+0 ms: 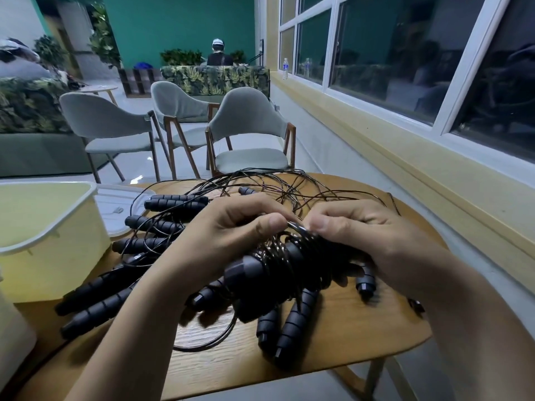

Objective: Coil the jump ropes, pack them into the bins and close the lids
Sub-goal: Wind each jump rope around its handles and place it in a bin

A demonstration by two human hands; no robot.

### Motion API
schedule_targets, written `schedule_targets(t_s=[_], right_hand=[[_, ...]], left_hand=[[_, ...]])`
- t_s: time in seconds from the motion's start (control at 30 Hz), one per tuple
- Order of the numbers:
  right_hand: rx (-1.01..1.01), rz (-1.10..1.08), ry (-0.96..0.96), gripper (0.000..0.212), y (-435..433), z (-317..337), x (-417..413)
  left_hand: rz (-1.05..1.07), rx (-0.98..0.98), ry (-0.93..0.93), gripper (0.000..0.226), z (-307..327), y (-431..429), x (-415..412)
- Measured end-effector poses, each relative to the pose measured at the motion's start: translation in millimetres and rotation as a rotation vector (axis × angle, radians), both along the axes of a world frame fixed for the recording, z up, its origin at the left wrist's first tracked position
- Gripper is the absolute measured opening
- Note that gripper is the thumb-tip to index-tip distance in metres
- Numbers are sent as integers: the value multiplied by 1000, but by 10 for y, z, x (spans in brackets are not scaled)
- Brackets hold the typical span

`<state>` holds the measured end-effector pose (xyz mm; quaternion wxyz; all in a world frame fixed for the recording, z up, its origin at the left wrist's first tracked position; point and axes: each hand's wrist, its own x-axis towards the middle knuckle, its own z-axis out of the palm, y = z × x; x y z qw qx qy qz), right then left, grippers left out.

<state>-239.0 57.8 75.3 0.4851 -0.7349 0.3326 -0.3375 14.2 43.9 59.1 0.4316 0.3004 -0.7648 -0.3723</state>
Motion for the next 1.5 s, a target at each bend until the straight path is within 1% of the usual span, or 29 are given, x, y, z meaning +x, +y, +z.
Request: schedule_targets(t_s=[0.07, 0.13, 0.17, 0.2, 0.23, 0.27, 0.3, 0.33, 0.37, 0.4, 0.47, 0.5, 0.6, 0.63, 0.67, 0.73, 0.83, 0.9, 0.93, 1.0, 1.1, 1.2, 1.27, 1.4, 1.5], right_hand=[[47, 30, -112, 51, 11, 7, 18], [100, 31, -238, 50, 9, 7, 49], [127, 23, -292, 47, 8, 8, 71], [156, 9, -344, 42, 5, 5, 95], [191, -5, -396, 38, 3, 6, 120], [229, -16, -449, 36, 3, 13, 150], [269, -25, -505, 36, -2, 14, 173], [305, -37, -560, 37, -13, 14, 200], [335, -61, -610, 38, -27, 8, 222], [354, -92, -653, 38, -43, -1, 238], [355, -147, -714, 38, -81, -36, 263], [342, -169, -731, 39, -100, -52, 274], [239, -271, -749, 43, -153, -116, 315], [184, -315, -751, 43, -164, -142, 331], [120, -352, -739, 43, -162, -161, 356], [-26, -413, -657, 44, -144, -197, 403], [-254, -480, -473, 34, -102, -238, 448], [-410, -532, -329, 29, -88, -278, 461], [-480, -555, -261, 26, -84, -298, 471], [-590, -580, -168, 22, -74, -331, 506], [-691, -574, -106, 23, -81, -391, 565], [-743, -584, -75, 29, -77, -421, 624], [-748, -584, -56, 33, -63, -414, 671], [-652, -528, -1, 44, -39, -386, 780], [-607, -470, 22, 45, -38, -359, 917]], left_hand=[[21, 60, 17, 30, 11, -17, -52], [74, 183, 51, 27, -138, -130, -45], [136, 245, 53, 26, -251, -174, -21], [190, 301, 59, 34, -411, -243, 19], [191, 343, 52, 41, -534, -291, 32], [206, 343, 47, 37, -588, -297, 25], [189, 330, 106, 25, -580, -268, -15], [193, 302, 167, 18, -530, -220, -77], [197, 297, 235, 22, -466, -188, -156], [207, 331, 307, 26, -409, -143, -224], [157, 303, 420, 31, -352, -91, -322], [153, 290, 438, 30, -346, -76, -351], [138, 307, 443, 16, -292, -44, -410], [122, 321, 435, 18, -281, -30, -426], [116, 328, 438, 23, -279, -28, -436], [98, 350, 501, 39, -274, -27, -443], [80, 437, 586, 73, -210, -9, -451], [67, 491, 612, 87, -162, 0, -467], [64, 516, 635, 89, -144, -1, -474], [100, 537, 673, 83, -134, 8, -480], [116, 558, 704, 68, -143, 2, -452], [140, 551, 691, 55, -126, 27, -392], [200, 536, 651, 55, -117, 62, -305], [295, 456, 490, 66, -106, 138, -15], [339, 428, 405, 60, -27, 229, 229]])
